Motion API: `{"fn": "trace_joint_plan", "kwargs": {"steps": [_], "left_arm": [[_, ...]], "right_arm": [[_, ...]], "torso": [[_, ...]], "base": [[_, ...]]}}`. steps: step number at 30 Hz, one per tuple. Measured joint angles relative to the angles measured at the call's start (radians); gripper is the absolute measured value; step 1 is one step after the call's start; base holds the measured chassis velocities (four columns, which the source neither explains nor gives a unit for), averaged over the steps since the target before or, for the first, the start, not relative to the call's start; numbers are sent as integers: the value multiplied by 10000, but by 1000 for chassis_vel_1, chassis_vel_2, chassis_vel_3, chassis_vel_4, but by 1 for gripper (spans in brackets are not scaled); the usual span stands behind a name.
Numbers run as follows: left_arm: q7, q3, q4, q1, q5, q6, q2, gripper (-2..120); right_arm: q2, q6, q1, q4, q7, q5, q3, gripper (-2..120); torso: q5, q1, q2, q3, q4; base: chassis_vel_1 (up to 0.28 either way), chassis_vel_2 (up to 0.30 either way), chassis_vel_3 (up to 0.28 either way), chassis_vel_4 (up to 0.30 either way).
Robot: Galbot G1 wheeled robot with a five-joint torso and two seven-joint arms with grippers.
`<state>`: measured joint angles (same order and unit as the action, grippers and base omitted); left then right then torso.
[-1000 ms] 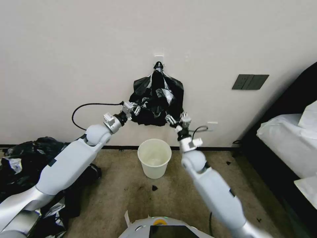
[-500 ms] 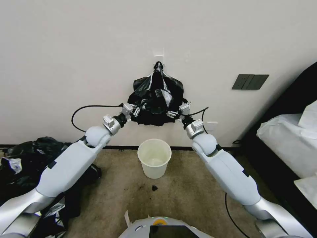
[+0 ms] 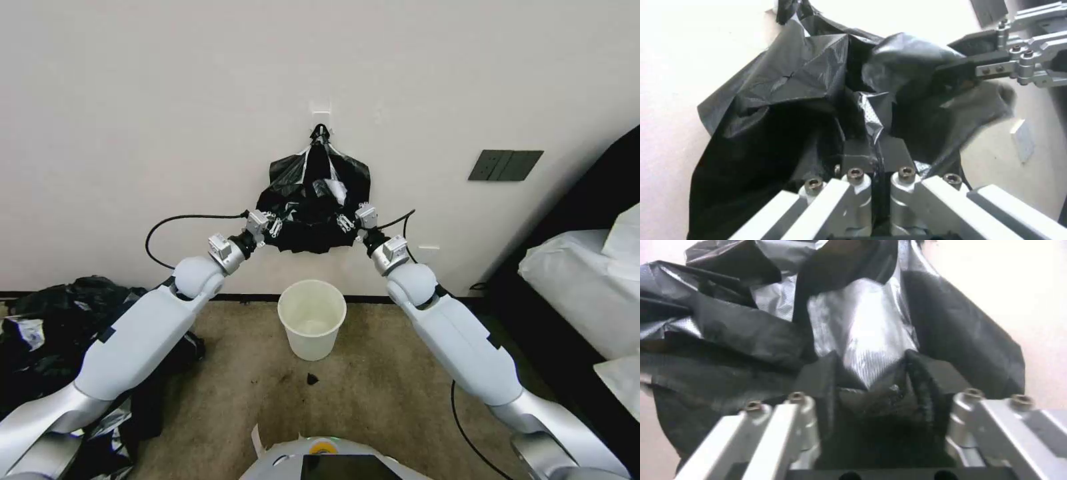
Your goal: Place a trash bag onto the trash bin.
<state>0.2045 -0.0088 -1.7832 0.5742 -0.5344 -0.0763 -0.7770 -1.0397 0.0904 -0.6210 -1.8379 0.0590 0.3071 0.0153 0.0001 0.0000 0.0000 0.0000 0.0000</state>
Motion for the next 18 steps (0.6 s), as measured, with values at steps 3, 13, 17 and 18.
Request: {"fn": "trace_joint_plan", "kwargs": {"steps": [3, 13, 17, 18], "left_arm": [[-4, -150, -96, 185, 0, -3, -19, 0], [-293, -908, -651, 1388, -69, -145, -270, 0], [-530, -1290, -1080, 1979, -72, -230, -418, 0], [-613, -1416, -1224, 2184, -70, -253, -467, 0]], "right_arm": [[-38, -211, -149, -23, 24, 0, 39, 28], [-64, -750, -1632, -1160, 392, 258, 465, 0], [-104, -751, -2740, -2100, 603, 433, 615, 0], [-147, -751, -3138, -2429, 664, 457, 672, 0]], "torso": [[0, 0, 0, 0, 0], [1, 0, 0, 0, -2], [1, 0, 0, 0, -3], [0, -1, 0, -1, -3]], "base": [[0, 0, 0, 0], [0, 0, 0, 0], [0, 0, 0, 0], [0, 0, 0, 0]]}}
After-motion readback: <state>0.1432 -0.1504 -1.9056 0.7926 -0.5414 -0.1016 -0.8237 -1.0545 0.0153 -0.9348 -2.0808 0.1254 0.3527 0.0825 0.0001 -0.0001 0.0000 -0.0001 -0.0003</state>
